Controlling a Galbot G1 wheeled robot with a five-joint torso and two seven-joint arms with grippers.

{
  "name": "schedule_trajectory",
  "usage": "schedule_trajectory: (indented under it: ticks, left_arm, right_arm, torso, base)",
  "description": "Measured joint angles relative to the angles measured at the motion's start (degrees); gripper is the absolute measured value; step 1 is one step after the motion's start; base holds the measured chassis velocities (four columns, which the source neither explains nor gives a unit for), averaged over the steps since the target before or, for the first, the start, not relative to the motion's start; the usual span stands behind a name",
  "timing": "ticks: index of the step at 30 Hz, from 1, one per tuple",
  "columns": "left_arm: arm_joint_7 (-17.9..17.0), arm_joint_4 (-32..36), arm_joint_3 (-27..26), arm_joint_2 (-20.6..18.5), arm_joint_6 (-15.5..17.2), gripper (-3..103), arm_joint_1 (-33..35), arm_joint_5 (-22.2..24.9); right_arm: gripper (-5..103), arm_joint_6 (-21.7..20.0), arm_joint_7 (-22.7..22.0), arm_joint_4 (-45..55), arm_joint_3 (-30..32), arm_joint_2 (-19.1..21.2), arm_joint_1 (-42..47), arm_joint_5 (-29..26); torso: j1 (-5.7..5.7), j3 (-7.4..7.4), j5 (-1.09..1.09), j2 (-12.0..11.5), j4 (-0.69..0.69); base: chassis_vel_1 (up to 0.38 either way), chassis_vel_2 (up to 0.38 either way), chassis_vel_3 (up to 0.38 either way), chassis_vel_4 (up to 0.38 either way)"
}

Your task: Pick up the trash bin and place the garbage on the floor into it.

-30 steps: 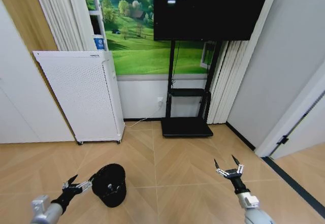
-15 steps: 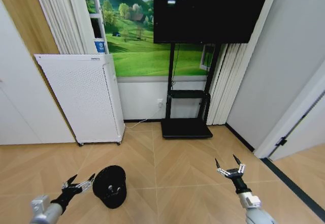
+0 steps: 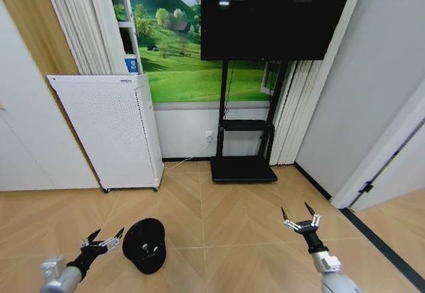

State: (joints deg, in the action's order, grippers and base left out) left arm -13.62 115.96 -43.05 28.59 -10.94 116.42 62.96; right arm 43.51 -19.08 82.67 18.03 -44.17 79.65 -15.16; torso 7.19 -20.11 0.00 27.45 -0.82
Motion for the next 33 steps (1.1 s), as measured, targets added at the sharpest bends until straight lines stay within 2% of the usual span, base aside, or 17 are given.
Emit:
schedule_trajectory:
  ticks: [11, 16, 26, 33]
  left_arm:
    - [-0.35, -0.29, 0.36, -0.06, 0.05, 100, -0.27, -0.03]
    - [-1.45, -0.52, 0.46, 0.15, -1.03, 100, -0.87, -0.41]
    - [-2.35, -0.52, 1.04, 0.53, -1.37, 100, -1.12, -0.71]
    - [-2.61, -0.24, 1.37, 1.16, -1.39, 100, -1.02, -1.19]
  right_arm:
    - [100, 0.33, 0.15, -0.53, -0.08, -0.30, -0.10, 0.28]
    - [100, 1.19, 1.37, -1.04, 0.32, -0.42, 0.30, 0.02]
    - [100, 2.16, 1.88, -0.78, 1.80, -1.50, 1.79, -0.38]
    - [100, 2.18, 1.74, -0.15, 2.70, -2.03, 2.58, 0.50]
  torso:
    - [0.95, -1.44, 0.00, 2.38, 0.00]
    - [1.45, -2.17, 0.00, 3.63, 0.00]
    - [1.60, -2.25, -0.01, 3.83, -0.01]
    - [1.54, -2.13, -0.02, 3.66, 0.01]
  base:
    - [0.000, 0.000, 0.000, 0.000]
    - [0.000, 0.000, 0.000, 0.000]
    - [0.012, -0.014, -0.009, 0.007]
    - [0.133, -0.138, -0.133, 0.152]
